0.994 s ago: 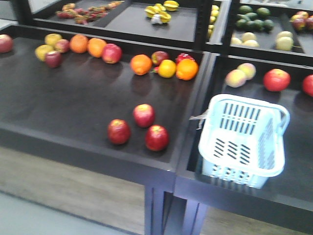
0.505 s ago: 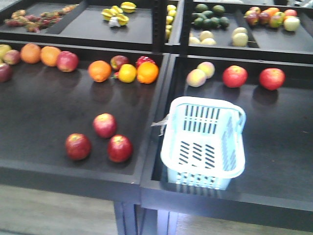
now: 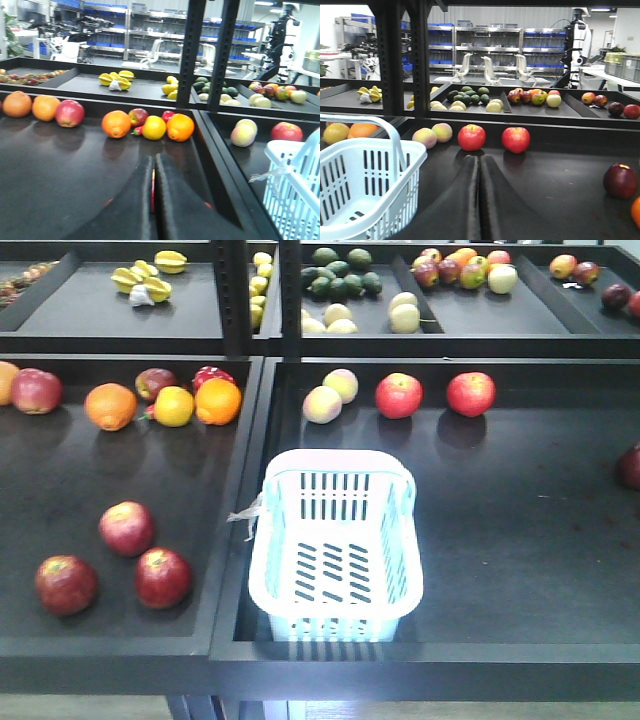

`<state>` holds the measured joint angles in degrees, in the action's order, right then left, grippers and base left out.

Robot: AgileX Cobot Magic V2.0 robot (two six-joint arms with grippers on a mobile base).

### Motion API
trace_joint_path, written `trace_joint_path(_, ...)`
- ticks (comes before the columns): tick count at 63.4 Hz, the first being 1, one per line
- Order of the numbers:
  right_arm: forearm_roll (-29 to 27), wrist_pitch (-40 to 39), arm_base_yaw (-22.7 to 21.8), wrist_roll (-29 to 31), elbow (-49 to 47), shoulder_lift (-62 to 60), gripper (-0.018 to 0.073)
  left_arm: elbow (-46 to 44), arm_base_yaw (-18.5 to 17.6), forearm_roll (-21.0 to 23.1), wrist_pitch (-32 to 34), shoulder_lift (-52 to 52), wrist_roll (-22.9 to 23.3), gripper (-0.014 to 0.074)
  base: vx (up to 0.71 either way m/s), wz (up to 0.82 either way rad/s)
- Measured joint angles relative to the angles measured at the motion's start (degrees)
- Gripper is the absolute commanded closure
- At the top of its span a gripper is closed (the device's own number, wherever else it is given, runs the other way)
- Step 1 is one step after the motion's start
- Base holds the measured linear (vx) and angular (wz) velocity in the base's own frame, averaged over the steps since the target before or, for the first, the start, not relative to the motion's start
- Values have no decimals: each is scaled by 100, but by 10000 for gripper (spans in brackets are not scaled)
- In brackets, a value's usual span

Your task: Pick three apples into basket with both arms

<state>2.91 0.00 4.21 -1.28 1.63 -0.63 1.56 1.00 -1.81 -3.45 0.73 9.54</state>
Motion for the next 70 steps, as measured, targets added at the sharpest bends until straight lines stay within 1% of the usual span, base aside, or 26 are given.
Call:
trace_joint_path(30, 0, 0, 0, 0, 0, 0, 568, 0, 0, 0, 0, 0, 0, 603, 4, -12)
trace_joint_path(70, 0, 0, 0, 0, 0, 0, 568, 0, 0, 0, 0, 0, 0, 603, 5, -2)
